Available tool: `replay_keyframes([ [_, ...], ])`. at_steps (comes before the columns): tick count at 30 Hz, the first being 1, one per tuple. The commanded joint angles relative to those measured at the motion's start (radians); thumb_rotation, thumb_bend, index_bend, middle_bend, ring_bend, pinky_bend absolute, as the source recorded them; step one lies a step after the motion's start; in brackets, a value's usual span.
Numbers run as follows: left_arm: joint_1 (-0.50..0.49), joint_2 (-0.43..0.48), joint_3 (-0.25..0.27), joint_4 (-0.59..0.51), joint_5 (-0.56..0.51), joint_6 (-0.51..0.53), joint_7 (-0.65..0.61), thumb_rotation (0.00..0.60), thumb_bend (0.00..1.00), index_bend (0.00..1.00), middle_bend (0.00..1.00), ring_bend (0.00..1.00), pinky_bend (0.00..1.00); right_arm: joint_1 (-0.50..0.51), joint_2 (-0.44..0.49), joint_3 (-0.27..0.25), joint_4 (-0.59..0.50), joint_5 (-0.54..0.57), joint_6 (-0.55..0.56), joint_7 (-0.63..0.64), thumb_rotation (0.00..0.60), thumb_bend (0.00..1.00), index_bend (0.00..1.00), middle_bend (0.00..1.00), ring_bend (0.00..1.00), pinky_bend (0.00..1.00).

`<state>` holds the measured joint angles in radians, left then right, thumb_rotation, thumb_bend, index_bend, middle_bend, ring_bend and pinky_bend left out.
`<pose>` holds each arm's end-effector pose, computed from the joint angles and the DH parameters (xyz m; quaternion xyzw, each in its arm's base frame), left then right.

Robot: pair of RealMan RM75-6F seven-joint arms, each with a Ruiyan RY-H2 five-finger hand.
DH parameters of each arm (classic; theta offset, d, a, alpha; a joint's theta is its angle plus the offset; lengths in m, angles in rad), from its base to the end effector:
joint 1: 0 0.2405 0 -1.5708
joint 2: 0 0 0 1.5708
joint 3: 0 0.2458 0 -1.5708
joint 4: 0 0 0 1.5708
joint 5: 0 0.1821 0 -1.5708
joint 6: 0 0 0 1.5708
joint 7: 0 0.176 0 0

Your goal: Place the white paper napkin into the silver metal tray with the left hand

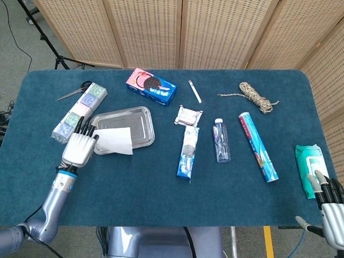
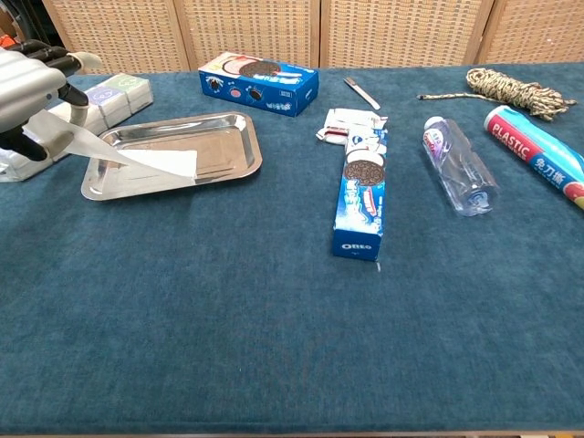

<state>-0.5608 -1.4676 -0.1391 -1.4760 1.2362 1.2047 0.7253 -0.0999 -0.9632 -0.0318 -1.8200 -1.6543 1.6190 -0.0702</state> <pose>-0.1912 0.3407 0.0598 -0.7384 -0.1942 -0.2787 0.5825 -0.2678 -0.1439 0.2086 0.5928 -0.3920 0.3745 0.5956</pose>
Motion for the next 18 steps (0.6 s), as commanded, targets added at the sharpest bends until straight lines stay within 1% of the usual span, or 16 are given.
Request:
replay_keyframes([
  [1,-0.023,-0.039,-0.007,0.063,-0.028,-0.034,0.017,0.6,0.53,0.9,0.0,0.0,0.0,0.0,0.001,0.0,0.0,0.001,-0.001,0.001,0.6,0.0,0.0,0.0,0.0,0.0],
  [6,-0.054,-0.11,-0.026,0.163,-0.075,-0.074,0.022,0.6,0.53,0.9,0.0,0.0,0.0,0.0,0.002,-0.001,0.001,-0.003,0.0,0.008,0.6,0.0,0.0,0.0,0.0,0.0],
  [11,-0.088,-0.186,-0.055,0.262,-0.11,-0.103,-0.001,0.6,0.53,0.9,0.0,0.0,0.0,0.004,0.005,-0.003,0.004,-0.005,-0.006,0.016,0.6,0.0,0.0,0.0,0.0,0.0],
  [18,-0.111,-0.231,-0.062,0.328,-0.118,-0.113,-0.005,0.6,0.53,0.9,0.0,0.0,0.0,0.007,0.009,-0.003,0.008,-0.002,-0.012,0.03,0.6,0.0,0.0,0.0,0.0,0.0],
])
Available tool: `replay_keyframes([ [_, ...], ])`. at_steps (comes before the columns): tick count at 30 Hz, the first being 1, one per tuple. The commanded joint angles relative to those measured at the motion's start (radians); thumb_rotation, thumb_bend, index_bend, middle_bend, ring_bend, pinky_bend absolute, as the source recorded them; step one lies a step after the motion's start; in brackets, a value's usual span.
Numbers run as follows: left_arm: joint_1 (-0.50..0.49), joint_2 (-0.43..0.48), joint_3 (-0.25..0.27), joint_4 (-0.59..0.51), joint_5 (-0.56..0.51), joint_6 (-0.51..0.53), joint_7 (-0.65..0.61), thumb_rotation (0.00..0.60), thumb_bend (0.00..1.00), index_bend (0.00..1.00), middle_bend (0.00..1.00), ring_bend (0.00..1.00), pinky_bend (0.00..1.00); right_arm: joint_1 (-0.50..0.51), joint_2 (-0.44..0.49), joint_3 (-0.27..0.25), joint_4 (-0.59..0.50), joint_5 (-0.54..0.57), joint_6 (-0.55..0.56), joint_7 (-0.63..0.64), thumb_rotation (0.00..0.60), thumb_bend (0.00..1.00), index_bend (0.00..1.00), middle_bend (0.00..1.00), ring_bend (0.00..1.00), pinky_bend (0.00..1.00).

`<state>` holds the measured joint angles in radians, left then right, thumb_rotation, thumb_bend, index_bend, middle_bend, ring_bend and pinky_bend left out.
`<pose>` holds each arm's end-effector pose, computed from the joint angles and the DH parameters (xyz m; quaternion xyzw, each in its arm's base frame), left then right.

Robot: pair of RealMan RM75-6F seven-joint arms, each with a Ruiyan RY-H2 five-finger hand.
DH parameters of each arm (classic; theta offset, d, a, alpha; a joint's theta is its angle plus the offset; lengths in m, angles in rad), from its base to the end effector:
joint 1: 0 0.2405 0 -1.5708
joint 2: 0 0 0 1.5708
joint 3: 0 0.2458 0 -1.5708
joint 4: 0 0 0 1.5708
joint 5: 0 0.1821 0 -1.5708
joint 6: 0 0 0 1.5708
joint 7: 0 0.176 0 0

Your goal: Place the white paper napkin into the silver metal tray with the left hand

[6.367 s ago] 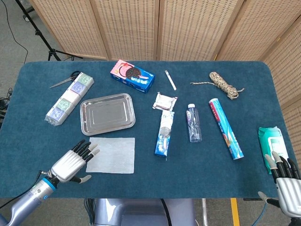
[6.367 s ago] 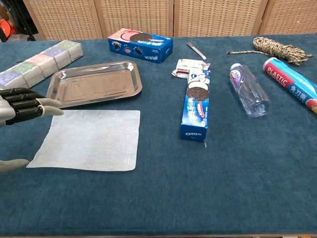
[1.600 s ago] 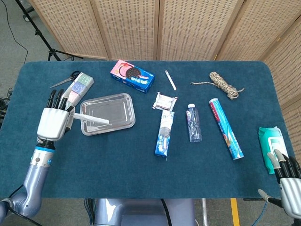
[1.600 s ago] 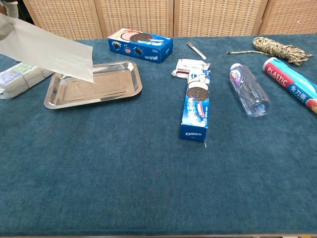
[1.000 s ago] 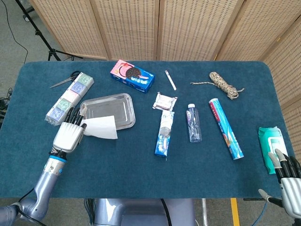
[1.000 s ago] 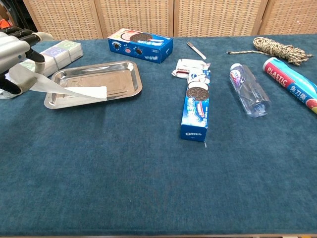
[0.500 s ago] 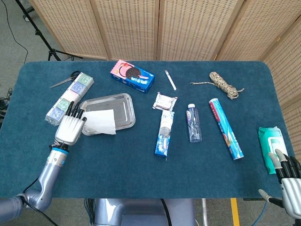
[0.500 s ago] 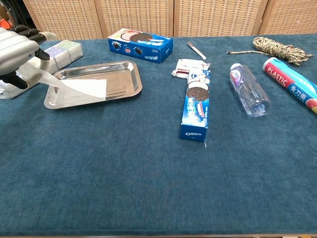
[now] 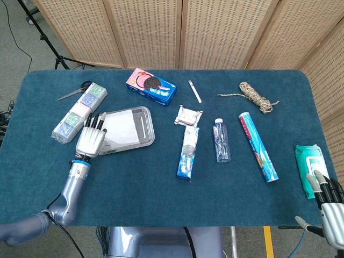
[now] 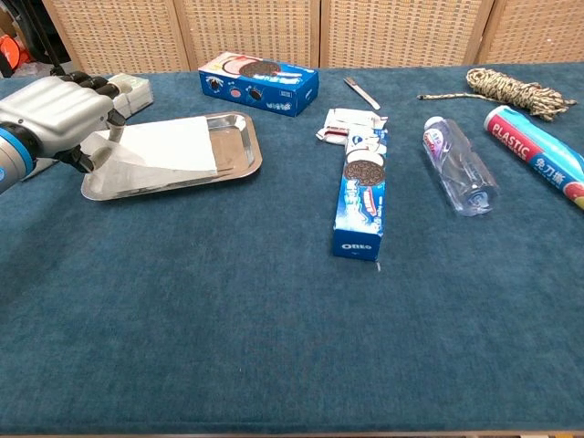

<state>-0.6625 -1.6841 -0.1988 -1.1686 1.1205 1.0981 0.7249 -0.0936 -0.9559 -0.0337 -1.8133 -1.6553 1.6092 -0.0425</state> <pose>-0.1947 0.3811 0.0127 -0.7319 -0.2148 -0.2478 0.5974 -0.2688 -0.1450 0.2088 0.5941 -0.3978 0.3771 0.5888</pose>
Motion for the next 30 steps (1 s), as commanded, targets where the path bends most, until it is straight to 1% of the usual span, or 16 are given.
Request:
replay_keyframes([
  [1,-0.014,-0.024,-0.005,0.034,-0.003,-0.011,-0.012,0.6,0.53,0.9,0.0,0.0,0.0,0.002,0.002,-0.002,0.002,-0.003,-0.003,0.005,0.6,0.0,0.0,0.0,0.0,0.0],
  [4,-0.024,-0.047,-0.01,0.06,-0.003,-0.016,-0.037,0.6,0.53,0.9,0.0,0.0,0.0,0.003,0.002,-0.003,0.003,-0.008,-0.002,0.008,0.6,0.0,0.0,0.0,0.0,0.0],
  [8,-0.036,-0.067,-0.002,0.089,0.048,-0.002,-0.103,0.6,0.53,0.9,0.0,0.0,0.0,0.004,0.002,-0.003,0.004,-0.007,-0.003,0.013,0.6,0.0,0.0,0.0,0.0,0.0],
  [13,-0.041,-0.083,0.001,0.111,0.081,0.013,-0.153,0.6,0.53,0.9,0.0,0.0,0.0,0.003,0.002,-0.005,0.004,-0.011,-0.001,0.014,0.6,0.0,0.0,0.0,0.0,0.0],
  [22,-0.043,-0.091,0.004,0.122,0.076,0.006,-0.135,0.6,0.53,0.9,0.0,0.0,0.0,0.002,0.0,-0.001,0.01,-0.012,0.009,0.031,0.6,0.0,0.0,0.0,0.0,0.0],
  [29,-0.04,-0.086,0.009,0.116,0.065,-0.006,-0.114,0.6,0.49,0.9,0.0,0.0,0.0,0.0,-0.004,0.0,0.014,-0.017,0.018,0.034,0.6,0.0,0.0,0.0,0.0,0.0],
  [30,-0.039,-0.084,0.009,0.113,0.064,-0.006,-0.112,0.6,0.48,0.88,0.0,0.0,0.0,0.0,-0.004,0.0,0.015,-0.017,0.018,0.033,0.6,0.0,0.0,0.0,0.0,0.0],
])
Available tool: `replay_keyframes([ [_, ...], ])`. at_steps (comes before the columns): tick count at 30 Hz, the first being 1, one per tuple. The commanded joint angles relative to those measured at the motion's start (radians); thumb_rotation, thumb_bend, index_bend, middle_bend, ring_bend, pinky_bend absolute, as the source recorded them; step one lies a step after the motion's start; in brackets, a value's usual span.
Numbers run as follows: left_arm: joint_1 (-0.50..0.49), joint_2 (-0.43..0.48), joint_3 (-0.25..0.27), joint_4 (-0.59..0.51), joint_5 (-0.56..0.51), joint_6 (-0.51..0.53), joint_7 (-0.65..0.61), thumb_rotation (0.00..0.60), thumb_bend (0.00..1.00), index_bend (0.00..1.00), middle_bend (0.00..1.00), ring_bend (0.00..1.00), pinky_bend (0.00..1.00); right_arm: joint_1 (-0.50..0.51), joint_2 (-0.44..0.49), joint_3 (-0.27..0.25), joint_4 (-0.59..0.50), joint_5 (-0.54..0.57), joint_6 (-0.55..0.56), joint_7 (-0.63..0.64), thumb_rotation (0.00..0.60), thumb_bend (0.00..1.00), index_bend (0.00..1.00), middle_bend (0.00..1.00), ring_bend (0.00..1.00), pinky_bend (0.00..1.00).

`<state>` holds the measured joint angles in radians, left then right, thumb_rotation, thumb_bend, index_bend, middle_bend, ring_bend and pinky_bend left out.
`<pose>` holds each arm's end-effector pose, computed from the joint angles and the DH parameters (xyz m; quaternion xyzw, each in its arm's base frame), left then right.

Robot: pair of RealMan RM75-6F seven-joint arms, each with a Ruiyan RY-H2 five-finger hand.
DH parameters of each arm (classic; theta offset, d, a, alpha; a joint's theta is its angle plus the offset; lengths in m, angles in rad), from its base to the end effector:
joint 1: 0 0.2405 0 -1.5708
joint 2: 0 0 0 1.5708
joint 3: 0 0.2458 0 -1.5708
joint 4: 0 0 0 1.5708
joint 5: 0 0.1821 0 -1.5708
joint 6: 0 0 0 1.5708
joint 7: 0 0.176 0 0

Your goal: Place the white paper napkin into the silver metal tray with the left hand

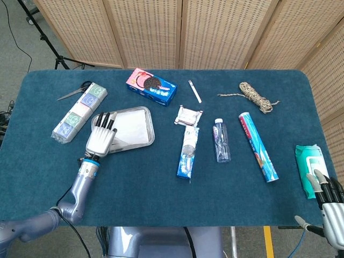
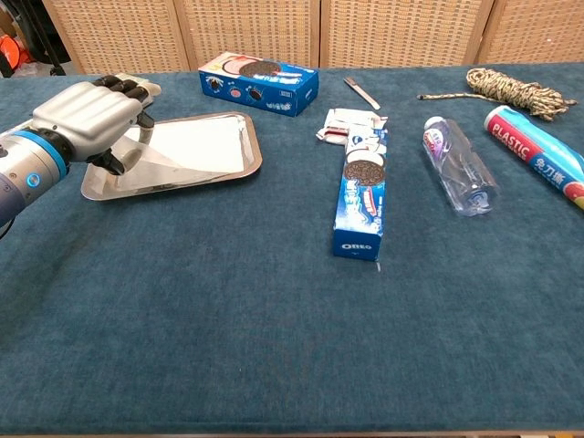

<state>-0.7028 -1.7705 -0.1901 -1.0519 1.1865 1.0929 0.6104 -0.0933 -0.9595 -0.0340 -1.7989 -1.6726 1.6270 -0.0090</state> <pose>-0.1776 0.3863 -0.0093 -0.7366 -0.2128 -0.2854 0.5751 -0.2671 -0.1449 0.2104 0.5913 -0.3964 0.3925 0.5824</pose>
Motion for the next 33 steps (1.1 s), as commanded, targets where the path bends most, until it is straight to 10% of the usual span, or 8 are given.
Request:
replay_keyframes([
  [1,0.002,0.004,0.001,-0.007,-0.003,-0.001,0.005,0.6,0.47,0.85,0.0,0.0,0.0,0.0,-0.002,0.001,0.001,-0.001,0.002,-0.001,0.6,0.0,0.0,0.0,0.0,0.0],
  [12,0.002,0.03,-0.001,-0.058,-0.018,0.001,0.055,0.6,0.31,0.41,0.0,0.0,0.0,-0.002,-0.011,0.008,0.005,0.001,0.014,-0.001,0.6,0.0,0.0,0.0,0.0,0.0],
  [33,0.012,0.126,-0.038,-0.245,-0.051,0.054,0.079,0.6,0.19,0.34,0.0,0.0,0.0,-0.006,-0.019,0.01,0.01,-0.006,0.027,0.002,0.6,0.0,0.0,0.0,0.0,0.0],
])
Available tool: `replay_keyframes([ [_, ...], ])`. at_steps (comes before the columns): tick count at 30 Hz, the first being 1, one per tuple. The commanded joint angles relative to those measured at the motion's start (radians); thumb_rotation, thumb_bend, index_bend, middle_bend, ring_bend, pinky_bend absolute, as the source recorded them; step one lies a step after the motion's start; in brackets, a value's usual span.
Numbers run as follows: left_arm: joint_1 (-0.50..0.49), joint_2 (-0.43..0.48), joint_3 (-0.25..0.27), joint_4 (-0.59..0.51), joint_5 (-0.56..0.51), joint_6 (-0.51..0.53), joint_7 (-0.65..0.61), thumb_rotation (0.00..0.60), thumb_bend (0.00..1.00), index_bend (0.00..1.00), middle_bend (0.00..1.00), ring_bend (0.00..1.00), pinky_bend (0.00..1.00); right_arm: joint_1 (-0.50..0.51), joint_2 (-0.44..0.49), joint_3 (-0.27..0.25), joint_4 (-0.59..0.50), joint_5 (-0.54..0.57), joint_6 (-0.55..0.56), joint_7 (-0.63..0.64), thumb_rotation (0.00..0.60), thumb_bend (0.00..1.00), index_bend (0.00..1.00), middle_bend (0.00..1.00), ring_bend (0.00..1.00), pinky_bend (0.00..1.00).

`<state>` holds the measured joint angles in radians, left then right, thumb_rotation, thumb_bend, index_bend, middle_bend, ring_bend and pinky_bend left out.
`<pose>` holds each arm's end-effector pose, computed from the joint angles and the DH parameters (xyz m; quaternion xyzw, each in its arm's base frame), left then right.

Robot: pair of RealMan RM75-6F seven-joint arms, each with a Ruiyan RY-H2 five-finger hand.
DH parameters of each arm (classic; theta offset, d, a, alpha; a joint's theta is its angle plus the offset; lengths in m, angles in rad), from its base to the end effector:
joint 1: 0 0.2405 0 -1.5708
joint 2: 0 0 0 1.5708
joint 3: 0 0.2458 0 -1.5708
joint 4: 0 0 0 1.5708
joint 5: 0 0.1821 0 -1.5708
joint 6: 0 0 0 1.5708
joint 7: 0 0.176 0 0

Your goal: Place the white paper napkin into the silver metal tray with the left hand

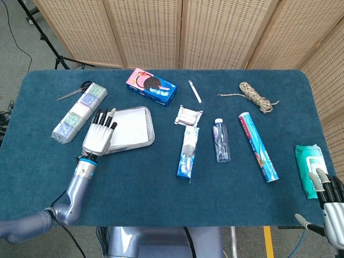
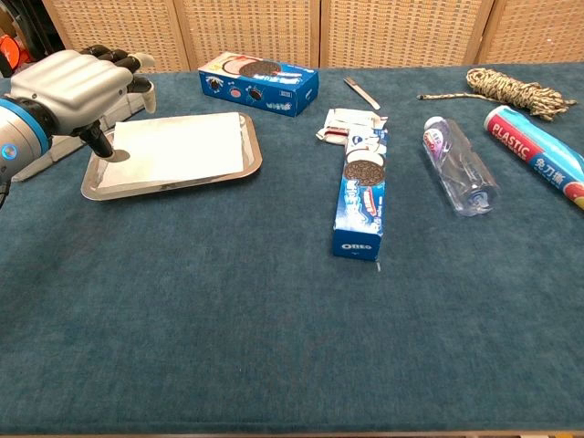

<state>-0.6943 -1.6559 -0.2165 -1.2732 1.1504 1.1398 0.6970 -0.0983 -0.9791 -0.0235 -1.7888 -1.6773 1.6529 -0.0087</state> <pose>-0.1589 0.3808 0.0200 -0.7264 -0.2129 -0.3067 0.5770 -0.2657 -0.1452 0.2113 0.5831 -0.3884 0.4059 0.5868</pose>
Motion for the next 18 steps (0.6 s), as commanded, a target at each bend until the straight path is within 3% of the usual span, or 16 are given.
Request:
replay_keyframes([
  [1,0.006,0.017,-0.016,-0.037,-0.024,0.004,-0.012,0.6,0.19,0.33,0.0,0.0,0.0,-0.001,0.001,-0.001,0.0,-0.001,0.002,0.003,0.6,0.0,0.0,0.0,0.0,0.0],
  [5,0.013,0.062,-0.046,-0.132,-0.128,-0.057,-0.044,0.597,0.17,0.26,0.0,0.0,0.0,0.0,0.004,-0.002,-0.002,0.001,-0.002,0.006,0.6,0.0,0.0,0.0,0.0,0.0],
  [9,0.006,0.117,-0.082,-0.231,-0.273,-0.12,-0.045,0.491,0.1,0.21,0.0,0.0,0.0,0.001,0.004,-0.004,-0.004,-0.002,-0.005,0.002,0.6,0.0,0.0,0.0,0.0,0.0],
  [18,-0.027,0.165,-0.071,-0.308,-0.417,-0.153,-0.017,0.46,0.09,0.21,0.0,0.0,0.0,0.0,0.002,-0.001,-0.003,-0.003,0.001,0.007,0.6,0.0,0.0,0.0,0.0,0.0],
])
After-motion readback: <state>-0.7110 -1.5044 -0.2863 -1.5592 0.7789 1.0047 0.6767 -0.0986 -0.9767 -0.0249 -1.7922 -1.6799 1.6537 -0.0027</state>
